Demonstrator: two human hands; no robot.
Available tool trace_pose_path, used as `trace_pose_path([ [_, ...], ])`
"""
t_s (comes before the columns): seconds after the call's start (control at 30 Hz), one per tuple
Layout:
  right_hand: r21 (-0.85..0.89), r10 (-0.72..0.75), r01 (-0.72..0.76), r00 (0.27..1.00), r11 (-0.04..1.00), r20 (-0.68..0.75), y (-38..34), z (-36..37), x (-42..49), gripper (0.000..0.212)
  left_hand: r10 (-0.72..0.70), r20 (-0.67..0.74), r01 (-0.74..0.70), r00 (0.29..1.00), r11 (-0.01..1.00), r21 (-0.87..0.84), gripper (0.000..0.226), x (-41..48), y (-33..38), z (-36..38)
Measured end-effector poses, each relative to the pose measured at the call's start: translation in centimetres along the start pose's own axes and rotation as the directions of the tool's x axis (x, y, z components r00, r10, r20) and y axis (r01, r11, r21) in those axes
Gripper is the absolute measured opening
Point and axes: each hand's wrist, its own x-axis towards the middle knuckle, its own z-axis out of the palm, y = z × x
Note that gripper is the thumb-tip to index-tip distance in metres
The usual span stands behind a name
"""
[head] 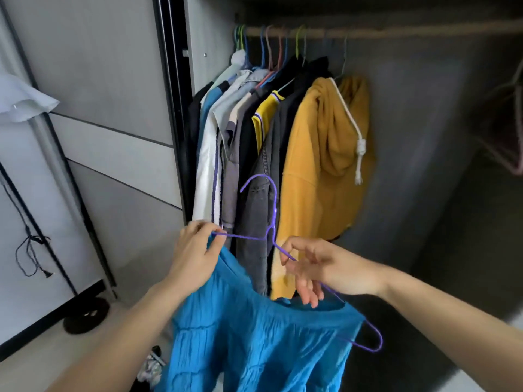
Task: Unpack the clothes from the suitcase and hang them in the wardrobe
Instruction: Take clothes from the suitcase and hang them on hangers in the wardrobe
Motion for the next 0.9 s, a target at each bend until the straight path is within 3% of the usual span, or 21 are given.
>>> trace_pose_path([
  [0.13,0.088,-0.024,0.031,0.996,0.996,-0.081,-1.2,-1.1,-3.7,0.01,0.138,0.065,-0.123,0.988,0.975,-0.186,0.02,1.8,4.3,2.9],
  [0.27,0.157,-0.06,0.107,0.959,0.982,-0.278,-3.7,-3.2,-7.0,0.016,0.218,0.161,-0.162,0.963,0.939,-0.303,0.049,3.8,9.1,4.2],
  [0.37,0.259,-0.059,0.203,0.879,0.944,-0.472,-6.2,-5.4,-8.9,0.023,0.353,0.172,-0.292,0.92,0.907,-0.304,0.056,5.7,12.9,4.4],
  [0.47,0.3,-0.044,0.314,0.753,0.901,-0.656,-8.6,-8.4,-10.2,0.027,0.435,0.156,-0.377,0.887,0.876,-0.3,0.054,7.9,16.2,4.3],
  [0.6,0.239,-0.026,0.357,0.601,0.903,-0.799,-11.6,-12.2,-10.5,0.023,0.434,0.166,-0.413,0.885,0.899,-0.148,0.056,11.4,18.1,5.2],
  [0.77,0.247,0.066,0.359,0.448,0.9,-0.892,-13.9,-16.8,-9.0,0.016,0.33,0.211,-0.35,0.92,0.934,0.065,0.061,16.3,19.2,5.9],
  [0.9,0.11,0.024,0.29,0.285,0.951,-0.958,-12.8,-20.9,-5.8,0.03,0.35,0.149,-0.378,0.925,0.891,0.252,0.06,20.3,20.2,6.0],
])
